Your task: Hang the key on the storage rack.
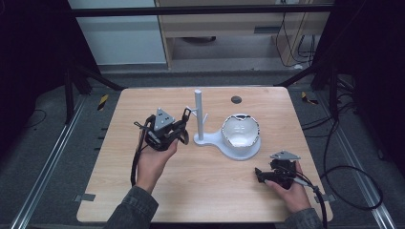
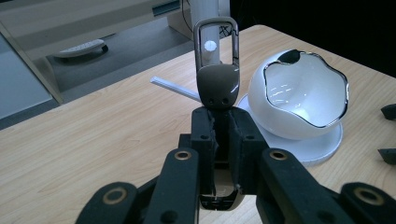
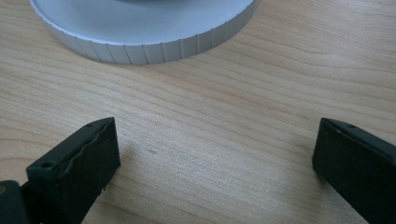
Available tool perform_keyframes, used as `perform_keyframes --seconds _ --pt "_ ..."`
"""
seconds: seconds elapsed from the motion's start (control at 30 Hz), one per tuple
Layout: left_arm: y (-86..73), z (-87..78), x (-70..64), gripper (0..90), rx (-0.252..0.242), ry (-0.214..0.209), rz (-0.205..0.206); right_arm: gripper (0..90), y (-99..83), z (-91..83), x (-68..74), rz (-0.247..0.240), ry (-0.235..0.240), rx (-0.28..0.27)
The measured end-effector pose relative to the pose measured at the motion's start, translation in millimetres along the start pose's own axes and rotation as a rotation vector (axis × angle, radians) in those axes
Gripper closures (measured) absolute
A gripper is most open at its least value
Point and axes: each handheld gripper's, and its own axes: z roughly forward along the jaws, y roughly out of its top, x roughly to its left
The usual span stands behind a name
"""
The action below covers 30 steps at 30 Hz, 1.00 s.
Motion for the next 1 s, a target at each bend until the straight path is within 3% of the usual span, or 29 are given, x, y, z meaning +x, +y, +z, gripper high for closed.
perform_keyframes --seconds 0.43,0.53,0.63,1.0 --pt "-1.9 12.0 1.8 81.0 0.013 0.002 -0.027 1.0 -0.2 -0.2 0.4 -0.001 0.003 0.0" --pt "-2.9 14.8 3.9 81.0 0.008 0.001 -0.042 1.0 -0.2 -0.2 0.5 0.0 0.003 0.0" --pt "-3.6 16.7 4.1 81.0 0.003 -0.029 -0.08 1.0 -0.1 -0.2 0.4 -0.001 0.002 0.0" --pt "-4.0 23.2 1.0 80.9 0.018 -0.018 -0.063 1.0 -0.1 -0.2 0.5 -0.001 0.002 0.0"
